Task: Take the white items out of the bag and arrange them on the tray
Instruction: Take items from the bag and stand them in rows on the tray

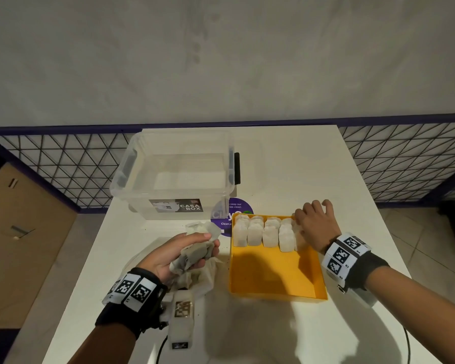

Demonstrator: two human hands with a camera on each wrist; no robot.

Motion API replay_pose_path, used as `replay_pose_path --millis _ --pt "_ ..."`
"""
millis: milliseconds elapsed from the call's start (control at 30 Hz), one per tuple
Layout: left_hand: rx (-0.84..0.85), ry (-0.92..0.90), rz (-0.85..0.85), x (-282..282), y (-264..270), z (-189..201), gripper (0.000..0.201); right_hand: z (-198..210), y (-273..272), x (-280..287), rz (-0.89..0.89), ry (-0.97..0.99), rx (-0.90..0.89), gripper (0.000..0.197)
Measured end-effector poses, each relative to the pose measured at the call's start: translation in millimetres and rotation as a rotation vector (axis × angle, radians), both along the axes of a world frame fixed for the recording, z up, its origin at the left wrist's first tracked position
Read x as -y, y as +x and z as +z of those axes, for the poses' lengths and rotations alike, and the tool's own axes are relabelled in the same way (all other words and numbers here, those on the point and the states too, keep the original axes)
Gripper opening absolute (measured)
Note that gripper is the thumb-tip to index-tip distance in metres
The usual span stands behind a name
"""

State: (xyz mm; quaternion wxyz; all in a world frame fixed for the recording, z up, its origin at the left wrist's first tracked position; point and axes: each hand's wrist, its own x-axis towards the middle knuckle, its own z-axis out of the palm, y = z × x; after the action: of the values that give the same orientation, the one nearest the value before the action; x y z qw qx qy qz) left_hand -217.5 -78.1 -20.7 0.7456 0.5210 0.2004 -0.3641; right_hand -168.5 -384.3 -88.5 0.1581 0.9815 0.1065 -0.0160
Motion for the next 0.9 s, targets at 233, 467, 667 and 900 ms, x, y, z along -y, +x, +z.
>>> replay_pose_path --millis 233,467,667,900 --pt "0.018 -0.017 0.053 5.8 -3.4 -5.4 0.018 39.1 -3.9 -39.5 0.118 0.315 0.037 0.027" --pt "0.084 -0.026 0.026 16.9 -5.4 -3.4 0.014 73.8 -13.7 -107.6 0.290 0.804 -0.268 0.031" --pt "0.098 -0.079 0.053 17.1 -12.0 -0.6 0.021 68.2 -15.9 -125.8 0.238 1.073 -0.374 0.011" --pt "0.093 -0.084 0.139 13.5 -15.4 -3.9 0.032 65.9 -28.1 -117.4 0.002 1.429 -0.493 0.010"
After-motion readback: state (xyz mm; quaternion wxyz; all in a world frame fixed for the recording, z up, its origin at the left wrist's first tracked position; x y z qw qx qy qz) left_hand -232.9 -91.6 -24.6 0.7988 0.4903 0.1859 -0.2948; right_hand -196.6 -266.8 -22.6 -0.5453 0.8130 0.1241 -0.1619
